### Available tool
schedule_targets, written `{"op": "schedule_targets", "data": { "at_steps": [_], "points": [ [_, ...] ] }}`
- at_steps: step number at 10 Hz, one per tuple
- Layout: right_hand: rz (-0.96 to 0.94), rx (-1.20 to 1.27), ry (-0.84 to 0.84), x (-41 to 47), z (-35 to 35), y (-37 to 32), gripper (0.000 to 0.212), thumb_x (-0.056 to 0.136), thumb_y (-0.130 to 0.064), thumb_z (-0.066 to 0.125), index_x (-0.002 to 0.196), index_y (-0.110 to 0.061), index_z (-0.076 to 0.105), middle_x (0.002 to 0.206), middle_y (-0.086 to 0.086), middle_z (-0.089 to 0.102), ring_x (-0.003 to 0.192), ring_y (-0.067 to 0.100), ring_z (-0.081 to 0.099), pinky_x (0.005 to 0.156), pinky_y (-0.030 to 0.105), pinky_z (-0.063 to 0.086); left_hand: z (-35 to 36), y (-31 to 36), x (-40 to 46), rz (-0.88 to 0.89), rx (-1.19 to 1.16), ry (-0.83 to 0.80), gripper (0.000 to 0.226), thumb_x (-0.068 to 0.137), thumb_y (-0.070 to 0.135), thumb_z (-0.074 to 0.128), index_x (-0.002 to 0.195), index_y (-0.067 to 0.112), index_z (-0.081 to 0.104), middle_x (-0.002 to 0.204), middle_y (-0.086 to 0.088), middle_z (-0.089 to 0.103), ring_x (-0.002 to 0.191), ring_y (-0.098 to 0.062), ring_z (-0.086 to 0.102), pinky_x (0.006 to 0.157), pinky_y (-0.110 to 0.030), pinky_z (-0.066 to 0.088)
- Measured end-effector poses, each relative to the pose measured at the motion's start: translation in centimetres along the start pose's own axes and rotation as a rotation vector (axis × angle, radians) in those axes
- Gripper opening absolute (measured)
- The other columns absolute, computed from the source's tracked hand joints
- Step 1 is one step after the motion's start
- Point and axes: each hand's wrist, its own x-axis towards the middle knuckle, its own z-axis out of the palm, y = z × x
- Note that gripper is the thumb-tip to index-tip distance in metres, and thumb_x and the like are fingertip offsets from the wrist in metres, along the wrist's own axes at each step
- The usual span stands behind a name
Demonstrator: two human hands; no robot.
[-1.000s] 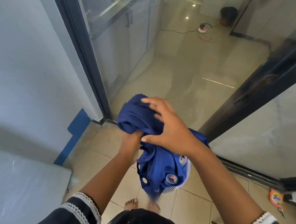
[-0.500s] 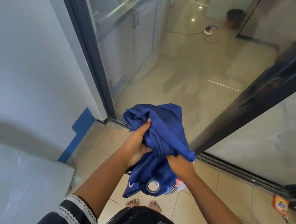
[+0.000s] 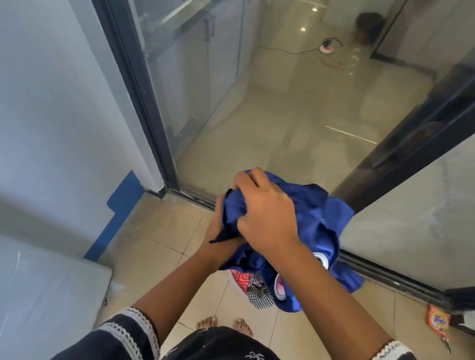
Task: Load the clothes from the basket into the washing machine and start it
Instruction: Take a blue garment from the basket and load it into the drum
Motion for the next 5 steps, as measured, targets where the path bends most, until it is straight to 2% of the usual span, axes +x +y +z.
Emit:
{"op": "schedule_targets", "data": {
  "at_steps": [1,2,3,4,5],
  "points": [
    [-0.104,0.534,-0.095,0.0,-1.4,0.8,0.053,0.072,-0.019,0.078,0.119,-0.027,0.056,0.121,-0.007,0.052,0.108,0.017,0.058,0.082,0.034,0.052,-1.1,0.7,-0.6,-0.081,-0.27,0.16,0.027,0.103,0.005,0.041,0.084,0.019,0.055,0.083,0.0,0.06,0.077,-0.009,0.056,0.07,-0.021,0.049],
    [-0.093,0.602,-0.135,-0.8,-2.2,3.9,0.092,0.063,-0.048,0.089,0.141,-0.033,0.043,0.147,-0.01,0.038,0.144,0.009,0.027,0.117,0.035,0.031,-2.5,1.8,-0.3,0.04,-0.507,0.286,0.03,0.104,0.004,0.032,0.084,0.015,0.052,0.07,0.0,0.063,0.075,-0.014,0.052,0.074,-0.025,0.049],
    [-0.029,0.43,-0.084,-2.2,-1.3,5.8,0.12,0.05,-0.071,0.083,0.151,-0.041,0.024,0.163,-0.011,0.012,0.153,0.014,-0.002,0.121,0.057,0.012,-3.0,3.6,-0.8,0.088,-0.731,0.325,0.026,0.105,0.027,0.038,0.094,0.02,0.06,0.072,0.008,0.073,0.085,-0.017,0.063,0.082,-0.032,0.053],
    [0.102,0.617,-0.004,-3.5,0.6,7.0,0.139,0.043,-0.068,0.088,0.152,-0.047,0.005,0.163,-0.019,-0.002,0.153,0.015,-0.003,0.12,0.059,0.014,-3.5,4.6,-1.4,0.061,-0.85,0.367,0.031,0.106,0.033,0.034,0.093,0.022,0.06,0.09,0.0,0.068,0.104,-0.023,0.061,0.087,-0.036,0.051],
    [0.241,0.945,-0.125,-3.9,2.2,7.3,0.151,0.044,-0.044,0.1,0.151,-0.051,-0.006,0.163,-0.02,0.001,0.152,0.007,0.009,0.12,0.05,0.027,-4.3,4.1,-1.1,-0.014,-0.953,0.414,0.045,0.109,0.034,0.015,0.081,0.018,0.046,0.089,-0.001,0.053,0.079,-0.016,0.053,0.067,-0.028,0.044]
  ]
}}
